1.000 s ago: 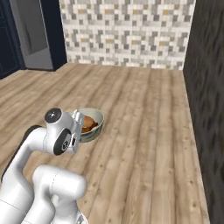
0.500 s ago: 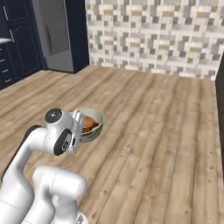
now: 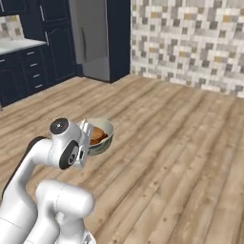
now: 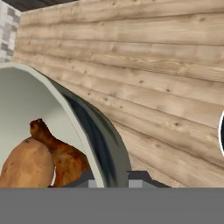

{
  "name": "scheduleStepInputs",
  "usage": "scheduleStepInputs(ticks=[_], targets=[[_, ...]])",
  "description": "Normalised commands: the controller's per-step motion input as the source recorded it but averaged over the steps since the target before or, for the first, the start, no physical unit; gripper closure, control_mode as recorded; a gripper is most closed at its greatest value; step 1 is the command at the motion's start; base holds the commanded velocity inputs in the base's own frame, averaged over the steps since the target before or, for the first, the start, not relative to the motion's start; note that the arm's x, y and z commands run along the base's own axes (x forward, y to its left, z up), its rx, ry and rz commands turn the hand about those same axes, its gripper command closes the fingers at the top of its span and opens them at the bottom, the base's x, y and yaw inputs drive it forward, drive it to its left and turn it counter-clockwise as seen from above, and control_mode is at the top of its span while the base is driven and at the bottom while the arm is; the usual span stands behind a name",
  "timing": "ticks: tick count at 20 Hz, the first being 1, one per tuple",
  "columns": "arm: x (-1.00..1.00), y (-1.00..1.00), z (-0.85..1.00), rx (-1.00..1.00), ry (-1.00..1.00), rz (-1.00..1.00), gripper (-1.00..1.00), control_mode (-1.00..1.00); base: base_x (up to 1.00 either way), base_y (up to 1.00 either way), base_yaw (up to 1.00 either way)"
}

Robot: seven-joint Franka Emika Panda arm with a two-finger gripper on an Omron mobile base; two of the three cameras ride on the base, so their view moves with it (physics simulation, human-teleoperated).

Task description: Pick the chicken drumstick and potato from their plates and place them in the bowl. Then put the bowl in the fridge.

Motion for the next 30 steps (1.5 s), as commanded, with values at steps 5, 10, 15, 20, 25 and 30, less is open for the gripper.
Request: scheduleStepInputs(ticks=[5, 10, 15, 20, 25, 30], targets=[[0.00, 0.00, 0.00, 0.00, 0.00, 0.00, 1.00, 1.00, 0.84, 0.00, 0.41], [0.00, 0.00, 0.00, 0.00, 0.00, 0.00, 1.00, 1.00, 0.86, 0.00, 0.39], [0.00, 0.00, 0.00, 0.00, 0.00, 0.00, 1.00, 1.00, 0.89, 0.00, 0.35], [0.00, 0.00, 0.00, 0.00, 0.00, 0.00, 1.00, 1.00, 0.94, 0.03, 0.28], [0.00, 0.00, 0.00, 0.00, 0.00, 0.00, 1.00, 1.00, 0.94, 0.06, 0.23], [0.00, 0.00, 0.00, 0.00, 0.00, 0.00, 1.00, 1.00, 0.94, 0.13, 0.18]])
